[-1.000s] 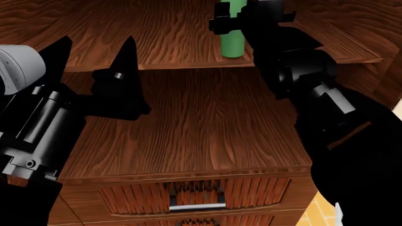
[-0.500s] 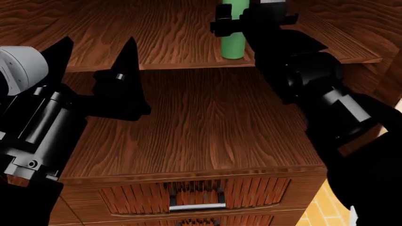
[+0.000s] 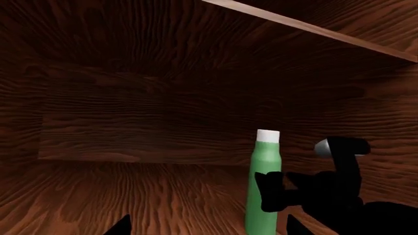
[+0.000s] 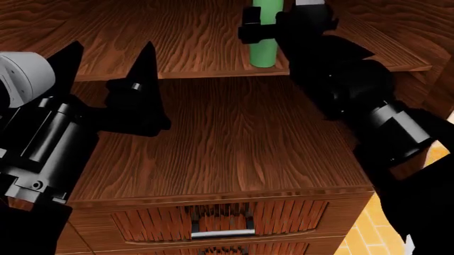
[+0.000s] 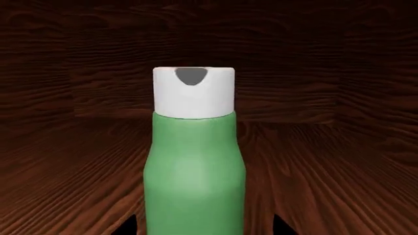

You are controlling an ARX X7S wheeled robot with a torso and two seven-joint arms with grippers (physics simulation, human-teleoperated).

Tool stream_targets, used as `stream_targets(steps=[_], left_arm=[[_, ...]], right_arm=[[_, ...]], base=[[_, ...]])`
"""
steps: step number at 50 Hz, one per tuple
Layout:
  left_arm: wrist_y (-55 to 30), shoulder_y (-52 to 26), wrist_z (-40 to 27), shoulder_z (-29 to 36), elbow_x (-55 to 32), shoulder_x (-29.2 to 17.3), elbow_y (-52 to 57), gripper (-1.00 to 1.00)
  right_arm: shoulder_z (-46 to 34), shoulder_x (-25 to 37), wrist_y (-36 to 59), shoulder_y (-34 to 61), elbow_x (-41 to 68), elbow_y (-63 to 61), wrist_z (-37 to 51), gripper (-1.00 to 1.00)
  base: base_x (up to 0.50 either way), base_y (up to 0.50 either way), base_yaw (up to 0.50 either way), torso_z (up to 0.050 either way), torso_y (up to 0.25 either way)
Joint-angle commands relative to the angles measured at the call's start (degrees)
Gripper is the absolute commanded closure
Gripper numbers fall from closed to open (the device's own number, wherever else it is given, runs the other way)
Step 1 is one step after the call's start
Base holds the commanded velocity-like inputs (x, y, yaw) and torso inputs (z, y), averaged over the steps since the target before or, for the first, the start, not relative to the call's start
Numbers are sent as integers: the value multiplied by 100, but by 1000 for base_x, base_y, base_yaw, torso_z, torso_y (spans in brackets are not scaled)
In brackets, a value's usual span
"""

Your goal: Pick the water bottle from the counter and place it in the cabinet.

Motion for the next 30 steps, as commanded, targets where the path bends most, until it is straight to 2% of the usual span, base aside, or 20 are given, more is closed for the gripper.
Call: stream_targets(steps=[1, 11, 13, 15, 30], left_arm=[[12, -15, -6, 18, -6, -2, 3, -100], [23, -17, -7, 29, -5, -9, 3, -100], [23, -64, -43, 35, -59, -9, 27, -100], [25, -86, -61, 38, -87, -9, 39, -100], [35, -154, -125, 66, -168, -20, 85, -100]], right_arm=[[87, 395, 182, -61, 158, -996, 426, -100], [105, 434, 197, -74, 172, -1102, 464, -100], [270, 1035, 371, -264, 495, -2607, 1137, -100], [346, 1277, 421, -360, 639, -3219, 1422, -100], [568, 1891, 404, -793, 1029, -4643, 2116, -100]], base=[[0, 0, 0, 0, 0], [0, 0, 0, 0, 0], [0, 0, 0, 0, 0], [0, 0, 0, 0, 0], [0, 0, 0, 0, 0]])
